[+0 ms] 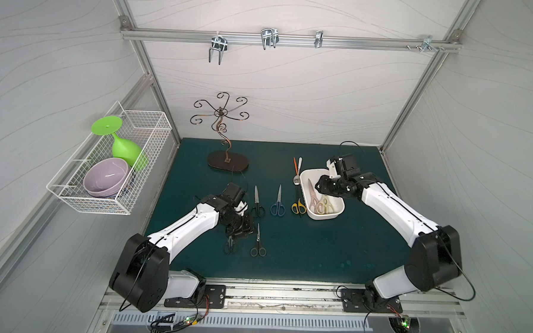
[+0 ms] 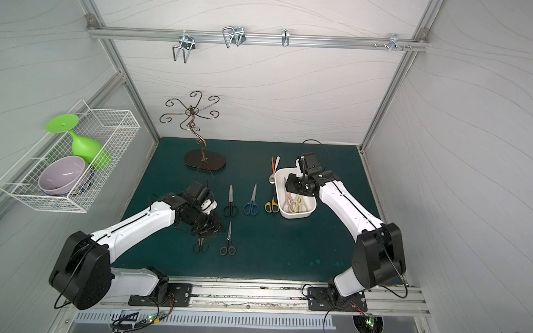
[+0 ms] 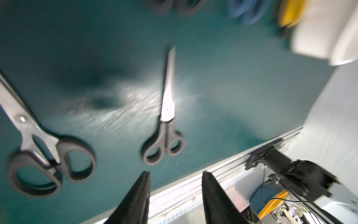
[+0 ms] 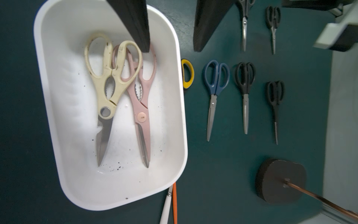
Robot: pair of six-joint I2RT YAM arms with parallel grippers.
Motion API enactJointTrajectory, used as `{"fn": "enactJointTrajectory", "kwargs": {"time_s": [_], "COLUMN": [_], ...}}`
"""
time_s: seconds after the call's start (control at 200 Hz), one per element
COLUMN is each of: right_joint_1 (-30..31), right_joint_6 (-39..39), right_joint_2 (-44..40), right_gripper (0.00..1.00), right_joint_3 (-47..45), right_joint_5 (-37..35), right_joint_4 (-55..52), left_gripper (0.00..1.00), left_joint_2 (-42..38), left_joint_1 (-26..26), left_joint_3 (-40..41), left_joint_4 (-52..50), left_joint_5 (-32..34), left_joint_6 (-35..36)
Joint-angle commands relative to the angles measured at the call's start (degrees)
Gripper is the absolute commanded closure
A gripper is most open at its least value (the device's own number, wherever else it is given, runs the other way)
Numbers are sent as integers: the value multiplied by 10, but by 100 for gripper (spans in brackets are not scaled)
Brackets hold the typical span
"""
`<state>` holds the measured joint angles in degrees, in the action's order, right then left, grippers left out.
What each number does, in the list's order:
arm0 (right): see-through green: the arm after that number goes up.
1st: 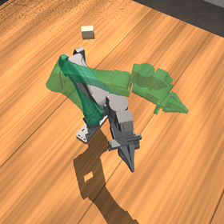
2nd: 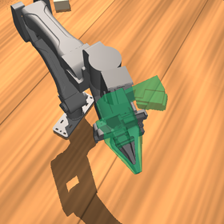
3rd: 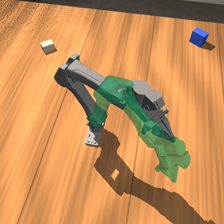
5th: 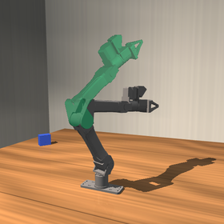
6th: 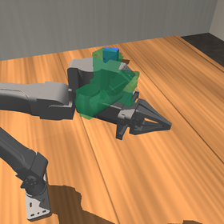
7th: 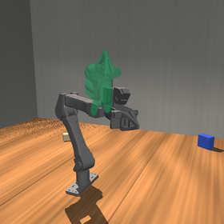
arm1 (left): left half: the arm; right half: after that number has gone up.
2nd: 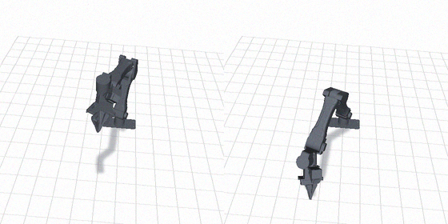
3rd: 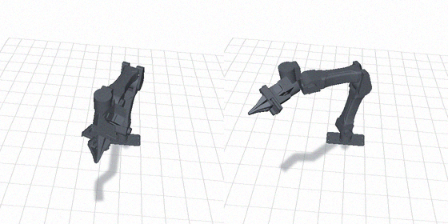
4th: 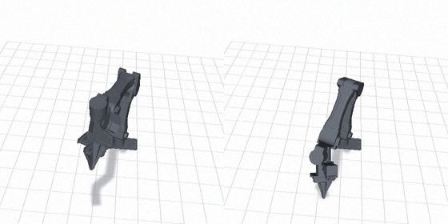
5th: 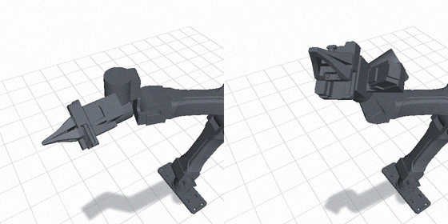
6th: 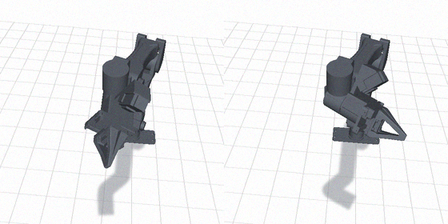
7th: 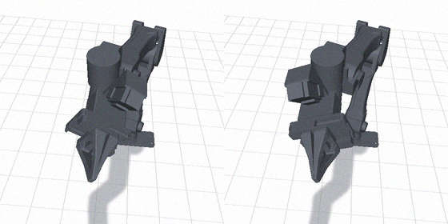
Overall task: Take the scissors out of the storage box
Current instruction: Place the scissors at the center of the board, then pick up the scissors from the storage box.
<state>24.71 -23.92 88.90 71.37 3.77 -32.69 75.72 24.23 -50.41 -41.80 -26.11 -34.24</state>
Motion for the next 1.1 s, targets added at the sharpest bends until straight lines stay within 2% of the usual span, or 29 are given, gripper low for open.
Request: {"fn": "enactJointTrajectory", "kwargs": {"time_s": [0.0,0.115,0.285,0.405,0.5,0.695,1.095], "right_joint_1": [-3,-4,-5,-4,-5,4,4], "right_joint_6": [43,54,71,66,49,12,3], "right_joint_2": [37,59,91,115,128,133,178], "right_gripper": [61,67,68,68,68,67,65], "right_joint_3": [12,11,23,33,42,28,27], "right_joint_5": [-24,-49,-86,-84,-68,-70,-43], "right_joint_4": [-52,-56,-82,-96,-108,-101,-62], "left_gripper": [53,53,53,54,54,55,55], "left_joint_2": [4,45,143,212,238,255,256], "left_joint_1": [-5,-20,-53,-63,-65,-74,-97], "left_joint_3": [-49,-53,-81,-132,-141,-133,-130], "left_joint_4": [61,165,284,288,307,319,306], "left_joint_5": [28,25,-29,-56,-63,-76,-91], "left_joint_6": [-2,-46,-92,-87,-90,-93,-85]}}
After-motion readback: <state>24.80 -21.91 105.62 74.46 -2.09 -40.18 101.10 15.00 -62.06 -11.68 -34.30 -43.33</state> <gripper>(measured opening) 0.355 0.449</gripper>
